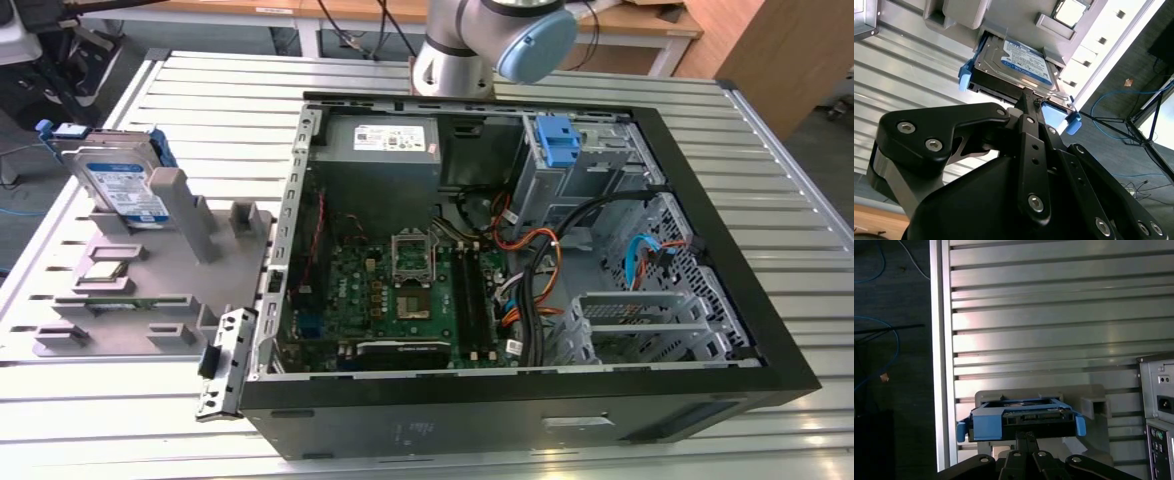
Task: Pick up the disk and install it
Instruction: 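Reach for the disk, then pick up the disk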
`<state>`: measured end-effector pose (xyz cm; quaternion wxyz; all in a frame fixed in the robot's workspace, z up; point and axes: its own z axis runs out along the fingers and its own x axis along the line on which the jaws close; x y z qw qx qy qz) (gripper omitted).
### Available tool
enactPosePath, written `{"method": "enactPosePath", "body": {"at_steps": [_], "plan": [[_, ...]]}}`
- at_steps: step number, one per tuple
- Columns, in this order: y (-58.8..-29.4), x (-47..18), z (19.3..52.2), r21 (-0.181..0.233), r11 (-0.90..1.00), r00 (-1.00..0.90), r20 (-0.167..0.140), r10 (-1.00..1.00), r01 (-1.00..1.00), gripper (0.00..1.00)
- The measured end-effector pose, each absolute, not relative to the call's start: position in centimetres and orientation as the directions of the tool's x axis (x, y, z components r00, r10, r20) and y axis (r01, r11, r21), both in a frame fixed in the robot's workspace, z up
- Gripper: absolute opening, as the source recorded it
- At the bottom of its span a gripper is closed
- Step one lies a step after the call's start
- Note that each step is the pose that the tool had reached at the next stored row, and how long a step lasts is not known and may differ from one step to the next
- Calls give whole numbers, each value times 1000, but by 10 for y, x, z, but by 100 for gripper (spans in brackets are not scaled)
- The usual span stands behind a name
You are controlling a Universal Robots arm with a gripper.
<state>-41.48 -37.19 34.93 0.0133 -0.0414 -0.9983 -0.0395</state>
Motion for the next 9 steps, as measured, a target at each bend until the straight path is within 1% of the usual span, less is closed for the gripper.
{"method": "enactPosePath", "body": {"at_steps": [9], "plan": [[-372, -415, 346, 78, 993, -996, 29, 82, 84, 11]]}}
